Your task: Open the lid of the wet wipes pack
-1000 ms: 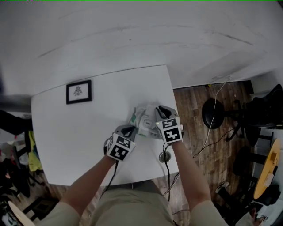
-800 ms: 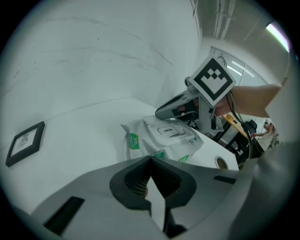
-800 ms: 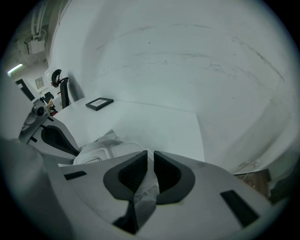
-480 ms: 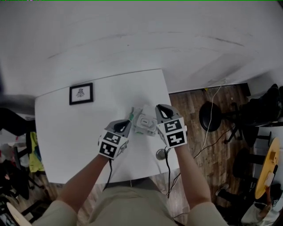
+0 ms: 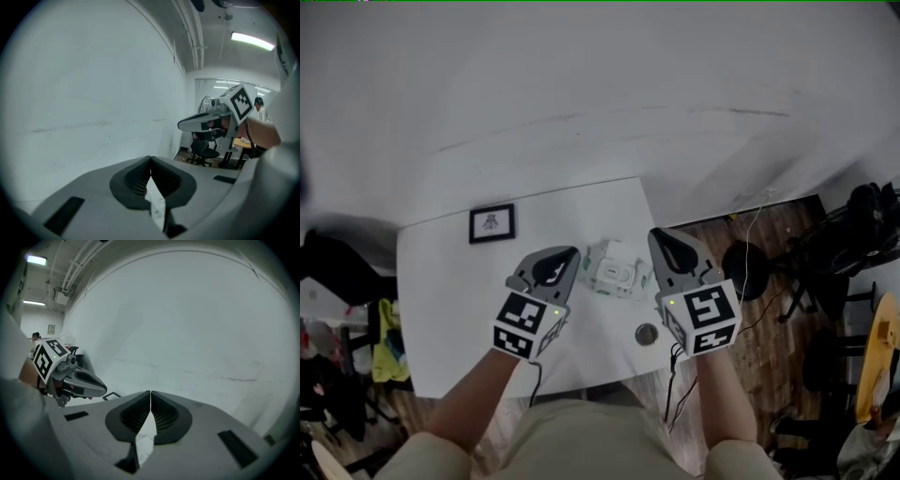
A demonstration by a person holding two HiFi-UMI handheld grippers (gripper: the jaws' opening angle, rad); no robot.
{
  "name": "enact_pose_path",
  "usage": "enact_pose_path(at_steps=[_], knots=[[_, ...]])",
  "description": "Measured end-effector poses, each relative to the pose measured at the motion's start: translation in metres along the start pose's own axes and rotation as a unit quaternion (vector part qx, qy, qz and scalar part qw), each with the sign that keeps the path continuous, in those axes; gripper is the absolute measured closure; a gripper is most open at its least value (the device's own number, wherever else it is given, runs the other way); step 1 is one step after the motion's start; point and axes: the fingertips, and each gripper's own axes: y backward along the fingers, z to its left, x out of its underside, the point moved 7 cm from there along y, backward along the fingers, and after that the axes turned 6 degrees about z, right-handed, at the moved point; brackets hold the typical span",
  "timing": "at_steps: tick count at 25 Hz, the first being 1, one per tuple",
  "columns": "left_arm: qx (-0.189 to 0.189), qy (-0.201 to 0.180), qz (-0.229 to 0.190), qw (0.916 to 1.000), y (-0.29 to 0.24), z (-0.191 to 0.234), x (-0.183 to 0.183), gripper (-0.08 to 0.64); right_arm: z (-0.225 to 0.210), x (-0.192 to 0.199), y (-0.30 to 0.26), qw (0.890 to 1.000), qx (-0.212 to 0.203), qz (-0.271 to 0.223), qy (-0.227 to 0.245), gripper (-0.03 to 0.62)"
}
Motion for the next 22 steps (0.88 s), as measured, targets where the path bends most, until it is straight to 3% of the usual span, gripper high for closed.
enact_pose_path(at_steps=[4,10,16,22], knots=[[-0.003,-0.021,-0.045,0.9988,0.038,-0.014,-0.034,0.538,0.016,-0.028,0.041,0.999,0.001,-0.049,0.009,0.563],[-0.021,-0.045,-0.074,0.996,0.082,-0.029,-0.059,0.538,0.034,-0.047,0.098,0.994,0.005,-0.111,-0.022,0.563],[-0.022,-0.067,-0.11,0.9914,0.123,-0.053,-0.071,0.538,0.049,-0.056,0.142,0.992,0.001,-0.129,0.009,0.563],[-0.018,-0.062,-0.125,0.9901,0.152,-0.068,-0.068,0.538,0.071,-0.053,0.168,0.991,0.003,-0.135,0.016,0.563]])
